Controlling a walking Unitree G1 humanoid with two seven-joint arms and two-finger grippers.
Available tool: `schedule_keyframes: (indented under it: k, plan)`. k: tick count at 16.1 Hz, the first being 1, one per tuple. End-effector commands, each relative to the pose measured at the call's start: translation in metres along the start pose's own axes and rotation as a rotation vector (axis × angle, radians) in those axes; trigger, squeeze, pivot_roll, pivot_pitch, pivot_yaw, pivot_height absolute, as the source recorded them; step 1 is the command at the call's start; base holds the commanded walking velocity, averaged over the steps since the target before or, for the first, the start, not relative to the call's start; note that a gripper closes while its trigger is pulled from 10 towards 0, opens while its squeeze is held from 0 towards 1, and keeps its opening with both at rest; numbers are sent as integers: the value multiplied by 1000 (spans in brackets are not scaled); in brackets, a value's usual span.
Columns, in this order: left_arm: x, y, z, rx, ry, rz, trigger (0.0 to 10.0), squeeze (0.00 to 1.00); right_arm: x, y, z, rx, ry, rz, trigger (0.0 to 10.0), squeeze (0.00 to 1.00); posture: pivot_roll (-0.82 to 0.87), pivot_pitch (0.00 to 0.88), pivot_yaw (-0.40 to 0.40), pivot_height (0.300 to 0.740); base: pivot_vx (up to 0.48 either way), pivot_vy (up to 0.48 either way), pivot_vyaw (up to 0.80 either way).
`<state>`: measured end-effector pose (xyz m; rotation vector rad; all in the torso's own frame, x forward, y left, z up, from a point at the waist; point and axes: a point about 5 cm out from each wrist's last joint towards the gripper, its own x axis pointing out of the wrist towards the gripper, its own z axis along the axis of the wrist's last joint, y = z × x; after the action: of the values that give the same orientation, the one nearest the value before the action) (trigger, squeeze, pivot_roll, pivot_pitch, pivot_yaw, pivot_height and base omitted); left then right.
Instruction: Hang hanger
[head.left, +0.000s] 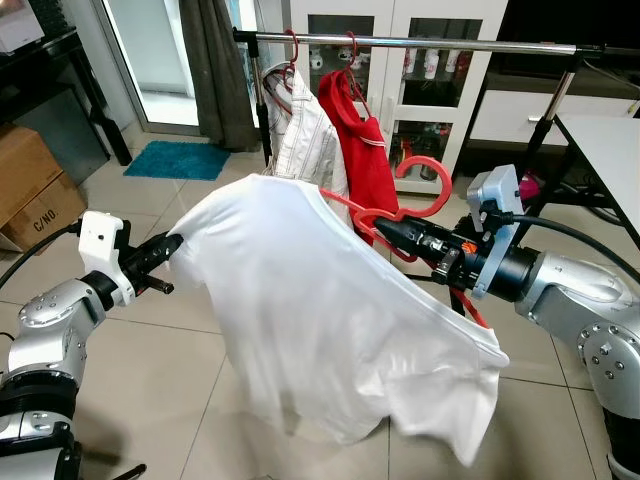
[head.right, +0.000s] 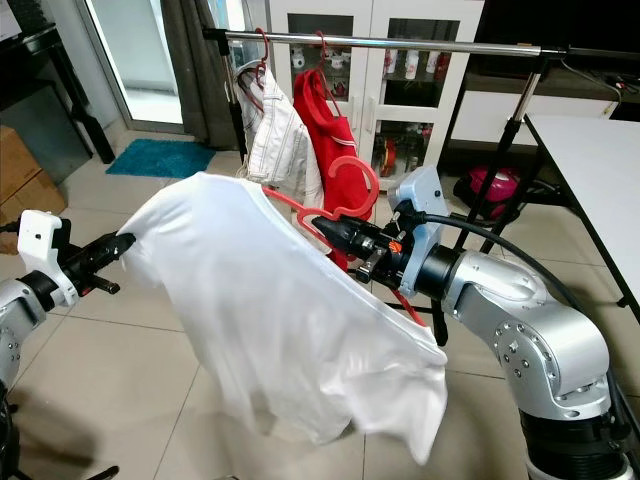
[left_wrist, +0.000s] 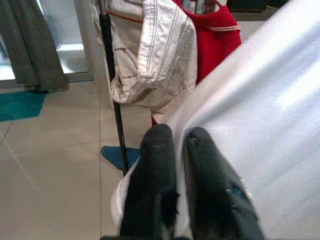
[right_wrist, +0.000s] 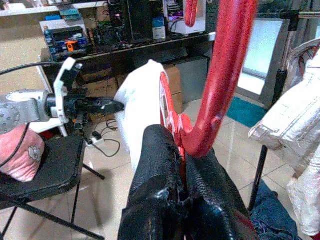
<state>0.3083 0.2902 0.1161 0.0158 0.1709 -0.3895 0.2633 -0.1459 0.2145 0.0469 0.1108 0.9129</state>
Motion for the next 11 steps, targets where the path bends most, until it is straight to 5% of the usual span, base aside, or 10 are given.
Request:
schedule_keyframes:
  k: [1,7,9,11]
  plan:
    - [-4,4,5,25,-6,9,10000,1000,-3,-3,-1,4,2,-44,10000,0,-183,0,64,740,0,0,0]
    - [14,-27,21,98,-30,-152,10000,1000,14,-19,-16,21,50,-281,10000,0,-179,0,56,740,0,0,0]
    - [24,-58,28,82,-69,-254,10000,1000,18,-20,-23,17,70,-349,10000,0,-179,0,52,740,0,0,0]
    - [30,-77,27,85,-64,-231,10000,1000,19,-25,-33,60,74,-471,10000,0,-177,0,57,740,0,0,0]
